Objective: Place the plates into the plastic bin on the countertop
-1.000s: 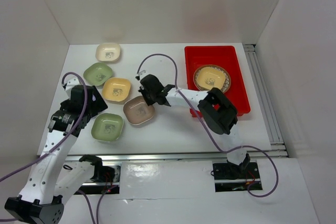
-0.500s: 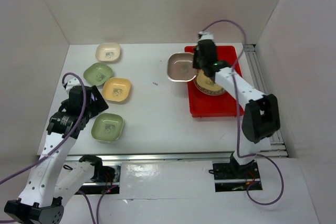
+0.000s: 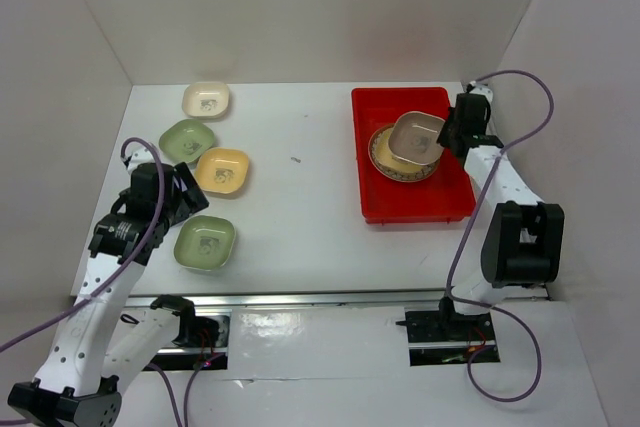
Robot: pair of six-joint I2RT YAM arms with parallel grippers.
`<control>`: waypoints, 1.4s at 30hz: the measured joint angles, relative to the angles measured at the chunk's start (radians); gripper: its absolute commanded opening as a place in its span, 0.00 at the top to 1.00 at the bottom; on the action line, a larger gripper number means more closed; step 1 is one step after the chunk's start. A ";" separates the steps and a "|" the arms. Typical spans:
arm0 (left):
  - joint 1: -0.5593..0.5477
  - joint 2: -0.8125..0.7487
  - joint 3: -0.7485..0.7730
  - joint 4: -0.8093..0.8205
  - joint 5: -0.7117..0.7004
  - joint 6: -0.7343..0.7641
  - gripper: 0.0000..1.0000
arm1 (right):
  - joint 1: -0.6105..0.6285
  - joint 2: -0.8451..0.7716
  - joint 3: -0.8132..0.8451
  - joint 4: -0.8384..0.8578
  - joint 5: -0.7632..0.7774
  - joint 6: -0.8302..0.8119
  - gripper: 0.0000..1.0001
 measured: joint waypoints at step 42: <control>0.053 -0.114 0.018 -0.143 -0.255 -0.186 0.00 | 0.856 0.486 0.445 0.130 -0.091 0.003 0.00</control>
